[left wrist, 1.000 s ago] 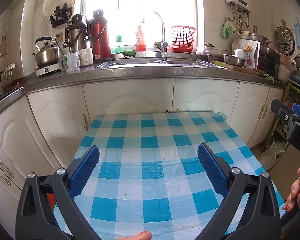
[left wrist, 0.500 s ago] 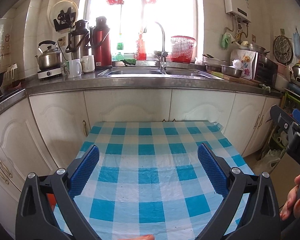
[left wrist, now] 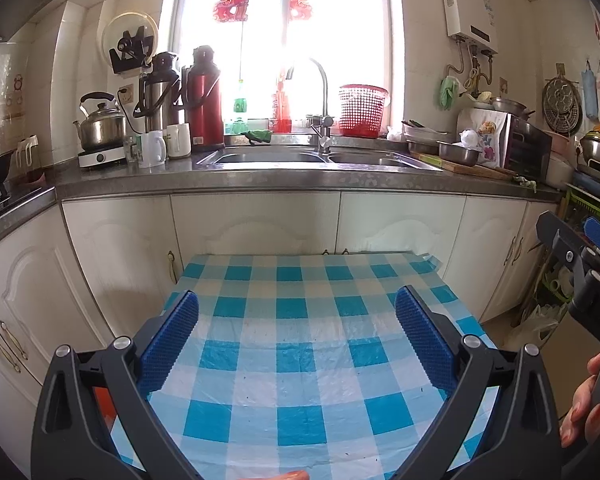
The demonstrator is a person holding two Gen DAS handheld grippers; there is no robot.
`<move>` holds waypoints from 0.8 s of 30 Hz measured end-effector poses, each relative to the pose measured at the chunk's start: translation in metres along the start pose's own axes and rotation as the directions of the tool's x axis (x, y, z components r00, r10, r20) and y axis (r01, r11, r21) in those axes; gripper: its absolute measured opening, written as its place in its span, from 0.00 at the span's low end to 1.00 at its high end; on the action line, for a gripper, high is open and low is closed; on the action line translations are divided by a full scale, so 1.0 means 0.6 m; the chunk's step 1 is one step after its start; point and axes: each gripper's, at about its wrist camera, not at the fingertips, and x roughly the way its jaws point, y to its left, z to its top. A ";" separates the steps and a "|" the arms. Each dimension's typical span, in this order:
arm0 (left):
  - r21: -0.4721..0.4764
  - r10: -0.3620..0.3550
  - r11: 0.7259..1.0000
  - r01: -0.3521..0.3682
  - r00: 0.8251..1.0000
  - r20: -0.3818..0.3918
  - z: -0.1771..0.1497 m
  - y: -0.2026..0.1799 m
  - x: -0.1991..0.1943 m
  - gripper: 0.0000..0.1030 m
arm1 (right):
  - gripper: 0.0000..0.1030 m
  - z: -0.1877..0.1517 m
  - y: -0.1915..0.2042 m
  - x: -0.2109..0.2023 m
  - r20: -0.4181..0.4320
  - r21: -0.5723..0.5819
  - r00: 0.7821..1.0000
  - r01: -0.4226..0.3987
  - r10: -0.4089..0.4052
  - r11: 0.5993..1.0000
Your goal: Collect trash
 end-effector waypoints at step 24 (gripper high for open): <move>0.004 0.037 0.999 -0.037 0.999 0.011 0.003 0.003 -0.004 0.96 | 0.95 0.006 0.012 -0.015 -0.012 0.000 1.000 -0.013 0.013 1.000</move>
